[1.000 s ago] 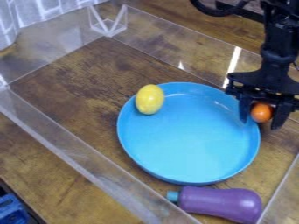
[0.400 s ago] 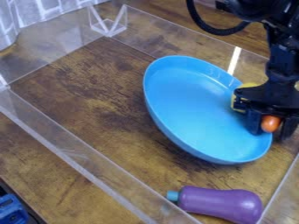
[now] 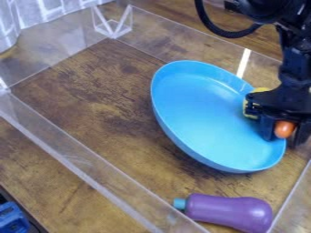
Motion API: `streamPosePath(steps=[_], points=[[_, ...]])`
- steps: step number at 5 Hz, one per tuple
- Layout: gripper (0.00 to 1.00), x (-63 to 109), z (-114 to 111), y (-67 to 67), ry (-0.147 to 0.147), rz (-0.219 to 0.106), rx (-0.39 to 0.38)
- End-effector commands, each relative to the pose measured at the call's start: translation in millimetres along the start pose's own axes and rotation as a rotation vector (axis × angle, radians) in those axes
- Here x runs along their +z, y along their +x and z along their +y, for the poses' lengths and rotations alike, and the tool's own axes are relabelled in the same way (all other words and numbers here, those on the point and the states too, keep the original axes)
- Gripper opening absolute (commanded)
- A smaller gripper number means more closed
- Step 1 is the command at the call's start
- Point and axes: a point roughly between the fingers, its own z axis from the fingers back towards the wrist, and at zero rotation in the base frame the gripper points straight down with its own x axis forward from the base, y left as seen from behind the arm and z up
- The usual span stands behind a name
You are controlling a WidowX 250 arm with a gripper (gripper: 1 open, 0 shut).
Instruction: Move the carrot to the right side
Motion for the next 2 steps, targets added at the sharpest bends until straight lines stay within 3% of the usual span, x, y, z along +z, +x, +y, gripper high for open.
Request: streamPosePath(steps=[1,2], points=[[0.0,6.9,-10.7,-8.9,-0.007,0.016,-0.063],[0.0,1.3,-13.8,-14.5,-0.011,0.025,-0.097]])
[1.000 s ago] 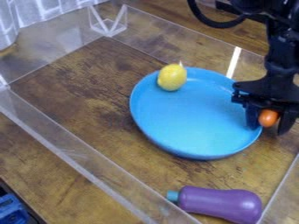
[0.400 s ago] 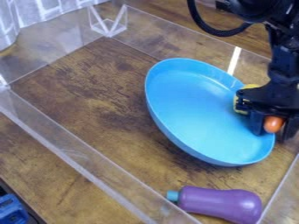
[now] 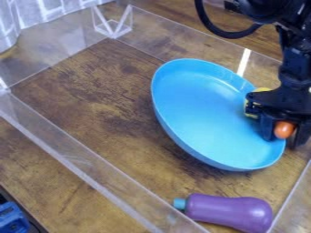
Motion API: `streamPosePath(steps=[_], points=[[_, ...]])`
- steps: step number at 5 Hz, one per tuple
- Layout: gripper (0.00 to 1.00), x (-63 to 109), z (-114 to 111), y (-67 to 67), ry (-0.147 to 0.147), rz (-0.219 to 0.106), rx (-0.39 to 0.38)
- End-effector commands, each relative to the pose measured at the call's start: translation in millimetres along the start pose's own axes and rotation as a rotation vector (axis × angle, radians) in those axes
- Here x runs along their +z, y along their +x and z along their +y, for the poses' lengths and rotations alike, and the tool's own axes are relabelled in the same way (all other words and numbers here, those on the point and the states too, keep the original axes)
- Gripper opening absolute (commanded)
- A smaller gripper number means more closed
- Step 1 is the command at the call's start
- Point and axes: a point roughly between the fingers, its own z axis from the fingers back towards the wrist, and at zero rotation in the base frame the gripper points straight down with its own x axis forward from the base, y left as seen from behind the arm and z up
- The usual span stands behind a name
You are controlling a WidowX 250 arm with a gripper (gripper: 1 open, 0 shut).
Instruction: Move the carrot to the right side
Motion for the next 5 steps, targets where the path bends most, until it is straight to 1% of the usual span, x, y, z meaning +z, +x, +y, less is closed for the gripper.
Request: streamPosePath(steps=[1,2,4,5], points=[[0.0,-4.6,-15,-15.3,-0.014,0.016,-0.075],[0.0,-9.3,-16,-20.7,-0.018,0.025,-0.11],[0.0,-19.9,-11,-22.2,-0.004,0.031,-0.082],[0.0,-14.4,-4,-22.2,-0.007,0.037,-0.103]])
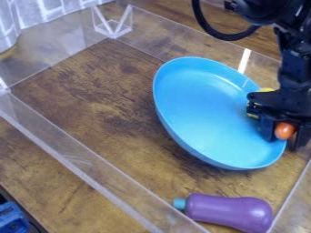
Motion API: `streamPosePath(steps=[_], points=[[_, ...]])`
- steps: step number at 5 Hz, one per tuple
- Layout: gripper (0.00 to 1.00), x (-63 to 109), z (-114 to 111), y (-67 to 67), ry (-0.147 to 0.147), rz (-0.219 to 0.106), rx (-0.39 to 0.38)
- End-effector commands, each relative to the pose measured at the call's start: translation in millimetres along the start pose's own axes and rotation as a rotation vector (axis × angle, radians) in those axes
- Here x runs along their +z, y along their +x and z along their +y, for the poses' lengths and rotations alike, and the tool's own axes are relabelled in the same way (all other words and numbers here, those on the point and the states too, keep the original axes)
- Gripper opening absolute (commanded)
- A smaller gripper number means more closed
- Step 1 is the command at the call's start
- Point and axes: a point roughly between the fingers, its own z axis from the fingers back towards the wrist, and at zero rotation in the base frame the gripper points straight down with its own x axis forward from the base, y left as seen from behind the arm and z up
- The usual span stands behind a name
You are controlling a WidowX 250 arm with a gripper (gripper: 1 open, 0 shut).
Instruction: Move the carrot to the right side
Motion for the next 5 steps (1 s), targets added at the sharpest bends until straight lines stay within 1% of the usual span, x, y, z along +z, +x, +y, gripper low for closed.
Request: streamPosePath(steps=[1,3,4,5], points=[[0.0,-3.9,-5,-18.0,0.019,0.053,-0.009],[0.0,8.5,-15,-15.9,0.03,0.054,0.035],[0.0,8.1,-19,-17.6,0.025,0.059,0.009],[0.0,10.0,-16,-17.8,0.019,0.066,-0.015]])
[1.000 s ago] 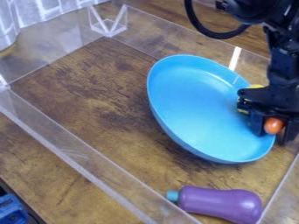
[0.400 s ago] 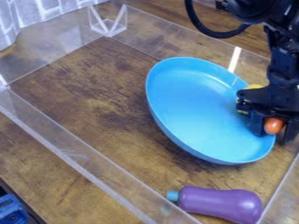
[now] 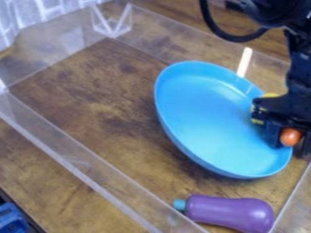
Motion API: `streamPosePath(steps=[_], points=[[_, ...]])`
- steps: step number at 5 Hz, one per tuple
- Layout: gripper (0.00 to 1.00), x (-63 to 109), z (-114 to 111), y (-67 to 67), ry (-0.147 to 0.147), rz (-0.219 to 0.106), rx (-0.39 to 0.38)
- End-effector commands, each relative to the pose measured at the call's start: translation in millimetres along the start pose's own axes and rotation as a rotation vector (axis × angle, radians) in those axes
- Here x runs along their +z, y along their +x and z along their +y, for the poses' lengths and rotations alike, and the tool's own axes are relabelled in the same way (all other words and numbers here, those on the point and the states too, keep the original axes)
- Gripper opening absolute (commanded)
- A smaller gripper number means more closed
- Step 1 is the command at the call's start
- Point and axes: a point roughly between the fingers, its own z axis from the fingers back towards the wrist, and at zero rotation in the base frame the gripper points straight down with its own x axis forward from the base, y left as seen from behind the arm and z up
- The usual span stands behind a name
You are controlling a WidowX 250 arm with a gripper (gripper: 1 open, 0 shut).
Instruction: Move the carrot to the right side
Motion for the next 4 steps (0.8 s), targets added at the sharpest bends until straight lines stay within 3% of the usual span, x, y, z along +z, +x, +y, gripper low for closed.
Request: streamPosePath(steps=[1,3,4], points=[[0.0,21.7,-9,-6.8,-0.03,0.003,-0.091],[0.0,48.3,-4,-11.7,-0.059,0.029,-0.219],[0.0,54.4,-2,-9.5,-0.062,0.03,-0.213]])
